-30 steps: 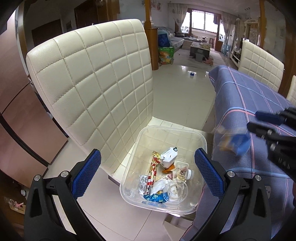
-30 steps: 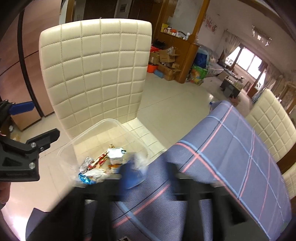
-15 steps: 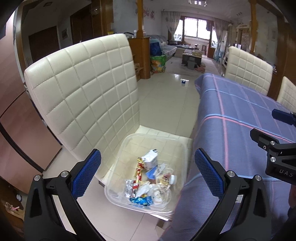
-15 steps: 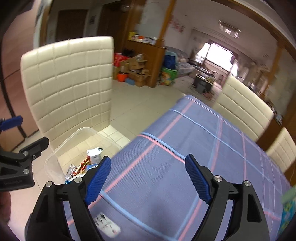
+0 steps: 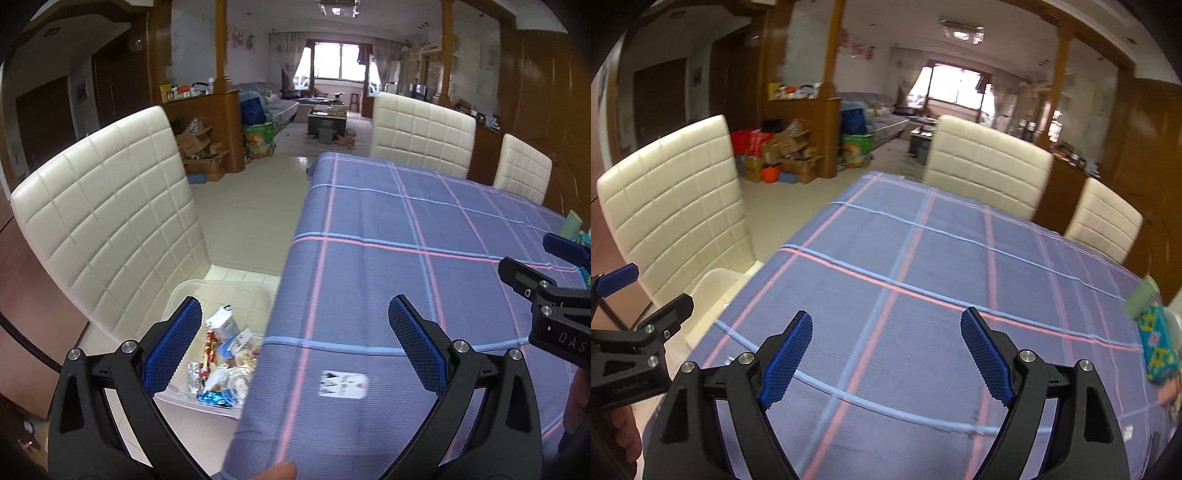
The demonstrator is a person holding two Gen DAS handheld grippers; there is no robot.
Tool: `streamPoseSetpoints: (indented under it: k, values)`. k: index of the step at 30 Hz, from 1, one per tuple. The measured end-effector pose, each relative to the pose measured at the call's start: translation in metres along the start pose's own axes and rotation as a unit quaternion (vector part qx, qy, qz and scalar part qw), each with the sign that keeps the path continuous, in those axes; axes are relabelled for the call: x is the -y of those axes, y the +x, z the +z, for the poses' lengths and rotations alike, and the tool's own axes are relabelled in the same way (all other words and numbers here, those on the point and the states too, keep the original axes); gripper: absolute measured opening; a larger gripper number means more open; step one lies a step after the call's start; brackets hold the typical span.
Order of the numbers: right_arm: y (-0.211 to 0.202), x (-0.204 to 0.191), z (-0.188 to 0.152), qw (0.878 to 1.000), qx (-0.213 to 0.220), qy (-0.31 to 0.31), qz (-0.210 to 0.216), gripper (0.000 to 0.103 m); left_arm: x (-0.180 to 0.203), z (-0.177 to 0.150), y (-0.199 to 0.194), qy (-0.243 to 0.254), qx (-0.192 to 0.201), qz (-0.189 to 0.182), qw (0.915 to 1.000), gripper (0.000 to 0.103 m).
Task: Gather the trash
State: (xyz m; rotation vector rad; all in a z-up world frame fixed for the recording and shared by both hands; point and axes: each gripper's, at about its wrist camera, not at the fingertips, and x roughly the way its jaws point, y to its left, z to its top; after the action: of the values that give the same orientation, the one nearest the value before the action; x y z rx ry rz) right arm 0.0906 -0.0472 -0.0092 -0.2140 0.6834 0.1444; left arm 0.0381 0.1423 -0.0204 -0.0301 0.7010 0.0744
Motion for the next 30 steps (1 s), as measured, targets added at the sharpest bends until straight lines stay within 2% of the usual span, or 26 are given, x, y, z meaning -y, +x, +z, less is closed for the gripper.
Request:
streamPoseSetpoints:
  k: [7,14,20,24,30]
  values:
    - [-0.026,0.043,-0.016,0.999,0.021,0.030,-0.030,0.081,0.047,0.005,-0.014,0.030,0.024,-0.025,0.9989,0.100]
    - [-0.042,0.075,-0.027,0.997,0.035,0.059,-0.044,0.081,0.072,0.019,-0.026,0.022,0.044,-0.038,0.9981,0.100]
    - [-0.045,0.093,-0.032,0.995,0.038,0.078,-0.043,0.081,0.092,0.023,-0.032,0.040,0.059,-0.061,0.9956,0.100]
    - [-0.047,0.100,-0.033,0.995,0.042,0.083,-0.044,0.081,0.105,0.026,-0.036,0.054,0.067,-0.060,0.9945,0.100]
    - [-0.053,0.103,-0.033,0.994,0.051,0.085,-0.044,0.081,0.106,0.034,-0.040,0.049,0.075,-0.060,0.9942,0.100]
